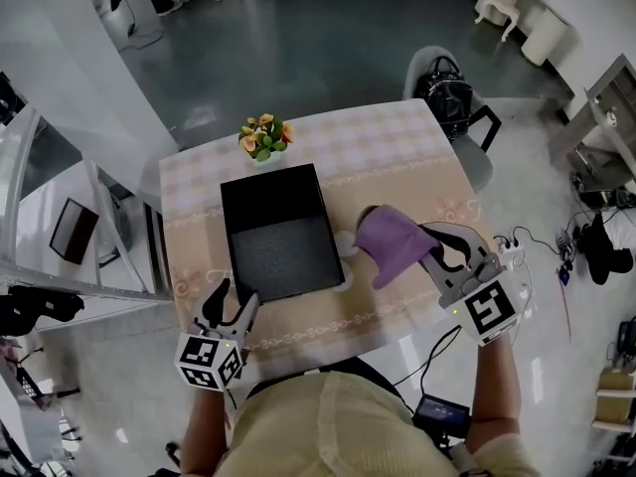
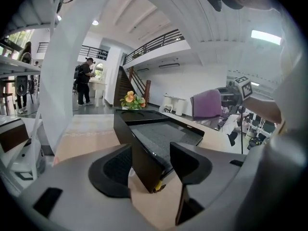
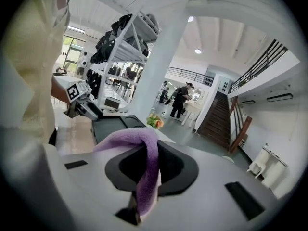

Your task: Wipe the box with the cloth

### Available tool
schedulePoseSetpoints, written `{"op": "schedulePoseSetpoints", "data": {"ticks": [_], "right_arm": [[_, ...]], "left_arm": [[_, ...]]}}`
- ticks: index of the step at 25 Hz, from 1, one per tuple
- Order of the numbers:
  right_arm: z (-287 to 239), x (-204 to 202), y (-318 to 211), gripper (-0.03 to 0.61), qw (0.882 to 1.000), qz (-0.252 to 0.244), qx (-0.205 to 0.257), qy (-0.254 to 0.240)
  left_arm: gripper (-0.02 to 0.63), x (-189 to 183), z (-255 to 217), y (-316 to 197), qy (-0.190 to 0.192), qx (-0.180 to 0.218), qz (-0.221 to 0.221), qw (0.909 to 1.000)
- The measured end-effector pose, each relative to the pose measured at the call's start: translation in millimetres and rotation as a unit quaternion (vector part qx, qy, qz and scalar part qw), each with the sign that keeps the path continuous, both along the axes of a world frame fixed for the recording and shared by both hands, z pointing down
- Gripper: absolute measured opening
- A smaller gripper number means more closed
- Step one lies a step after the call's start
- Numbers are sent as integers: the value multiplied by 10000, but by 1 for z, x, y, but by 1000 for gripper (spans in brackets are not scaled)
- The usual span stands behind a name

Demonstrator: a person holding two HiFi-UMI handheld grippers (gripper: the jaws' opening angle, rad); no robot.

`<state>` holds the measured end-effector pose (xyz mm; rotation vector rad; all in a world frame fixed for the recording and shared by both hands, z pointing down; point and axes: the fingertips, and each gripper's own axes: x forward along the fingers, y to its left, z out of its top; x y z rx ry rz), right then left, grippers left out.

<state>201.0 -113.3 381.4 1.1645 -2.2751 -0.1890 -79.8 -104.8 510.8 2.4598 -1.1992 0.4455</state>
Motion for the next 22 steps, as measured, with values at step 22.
{"op": "schedulePoseSetpoints", "data": {"ticks": [22], "right_arm": [[103,-50,-160,57,9910,-153,-717,-1119]], "left_arm": [[224,-8,6,-2,-339,-317,-647,9968]]}}
